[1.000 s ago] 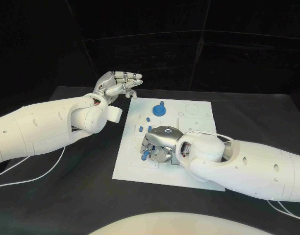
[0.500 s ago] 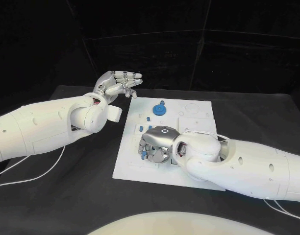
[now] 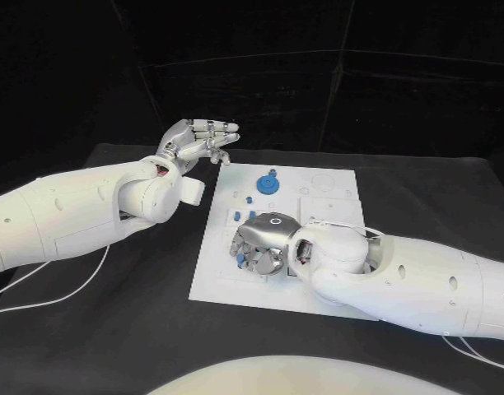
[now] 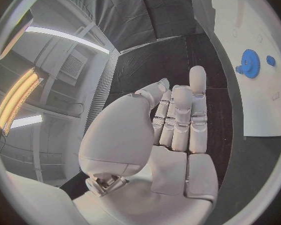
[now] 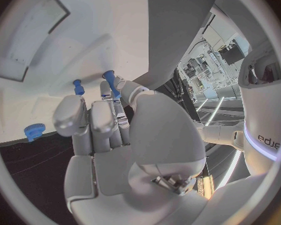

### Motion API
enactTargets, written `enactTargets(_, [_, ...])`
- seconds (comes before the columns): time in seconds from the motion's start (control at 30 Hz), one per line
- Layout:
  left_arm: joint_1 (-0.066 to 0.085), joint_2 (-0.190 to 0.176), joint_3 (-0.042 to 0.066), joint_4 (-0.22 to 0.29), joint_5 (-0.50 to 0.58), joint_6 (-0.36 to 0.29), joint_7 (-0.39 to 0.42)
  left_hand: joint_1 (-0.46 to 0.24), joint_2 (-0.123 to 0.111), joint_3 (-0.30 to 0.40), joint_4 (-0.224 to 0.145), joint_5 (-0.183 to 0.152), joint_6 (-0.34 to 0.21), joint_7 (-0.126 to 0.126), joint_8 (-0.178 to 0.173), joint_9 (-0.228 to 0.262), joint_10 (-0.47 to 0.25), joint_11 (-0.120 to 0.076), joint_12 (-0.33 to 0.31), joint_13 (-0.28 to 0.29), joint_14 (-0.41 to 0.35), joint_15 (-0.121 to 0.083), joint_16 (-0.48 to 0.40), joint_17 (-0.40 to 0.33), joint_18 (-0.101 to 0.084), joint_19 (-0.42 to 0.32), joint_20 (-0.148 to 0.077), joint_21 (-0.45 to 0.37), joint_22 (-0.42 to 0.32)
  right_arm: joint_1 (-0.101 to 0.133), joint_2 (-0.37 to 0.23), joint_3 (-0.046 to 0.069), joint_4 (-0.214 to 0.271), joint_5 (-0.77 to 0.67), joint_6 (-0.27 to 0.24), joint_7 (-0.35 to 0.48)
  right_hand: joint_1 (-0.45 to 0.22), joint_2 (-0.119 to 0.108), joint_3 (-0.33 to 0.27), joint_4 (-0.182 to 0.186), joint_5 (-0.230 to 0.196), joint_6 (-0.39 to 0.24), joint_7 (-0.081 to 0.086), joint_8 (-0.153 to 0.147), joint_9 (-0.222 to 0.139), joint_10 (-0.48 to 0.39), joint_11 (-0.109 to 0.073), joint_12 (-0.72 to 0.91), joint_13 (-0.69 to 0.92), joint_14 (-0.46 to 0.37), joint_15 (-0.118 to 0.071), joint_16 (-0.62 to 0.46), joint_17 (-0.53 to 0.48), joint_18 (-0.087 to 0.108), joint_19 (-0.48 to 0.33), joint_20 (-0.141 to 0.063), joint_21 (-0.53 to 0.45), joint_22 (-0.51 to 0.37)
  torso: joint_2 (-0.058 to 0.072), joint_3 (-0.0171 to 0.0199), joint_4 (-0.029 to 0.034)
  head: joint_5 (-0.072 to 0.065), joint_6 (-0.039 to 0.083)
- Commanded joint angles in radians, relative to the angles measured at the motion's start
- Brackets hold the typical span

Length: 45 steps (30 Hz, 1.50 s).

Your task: Assemble the parts on the task board

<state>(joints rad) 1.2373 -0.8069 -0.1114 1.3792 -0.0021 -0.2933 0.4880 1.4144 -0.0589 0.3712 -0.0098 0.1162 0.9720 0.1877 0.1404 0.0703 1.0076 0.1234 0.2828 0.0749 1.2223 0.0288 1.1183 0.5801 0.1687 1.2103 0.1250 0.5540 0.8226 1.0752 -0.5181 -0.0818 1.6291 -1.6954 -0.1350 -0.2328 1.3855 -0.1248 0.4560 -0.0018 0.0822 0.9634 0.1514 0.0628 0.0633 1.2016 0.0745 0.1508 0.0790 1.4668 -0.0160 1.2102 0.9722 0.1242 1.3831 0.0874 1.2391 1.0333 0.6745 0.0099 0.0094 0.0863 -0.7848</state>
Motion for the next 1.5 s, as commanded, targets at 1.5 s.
enactTargets(1.5, [0.001,-0.011,-0.001,-0.008,0.002,0.019,-0.006,0.003,-0.006,0.000,-0.003,0.001,-0.002,0.007,0.005,-0.001,-0.007,-0.001,0.006,-0.001,-0.002,0.002,0.003,-0.003,0.013,-0.007,0.001,-0.002,-0.001,0.004,-0.574,-0.001,0.299,0.199,-0.232,-0.303,-0.145,-0.007,-0.495,0.271,0.195,0.003,-0.049,0.272,0.080,0.195,-0.054,1.152,1.164,0.070,-0.036,0.270,0.395,-0.073,0.098,-0.032,0.201,0.300,-0.015,0.0002,-0.0286,-0.144,0.037])
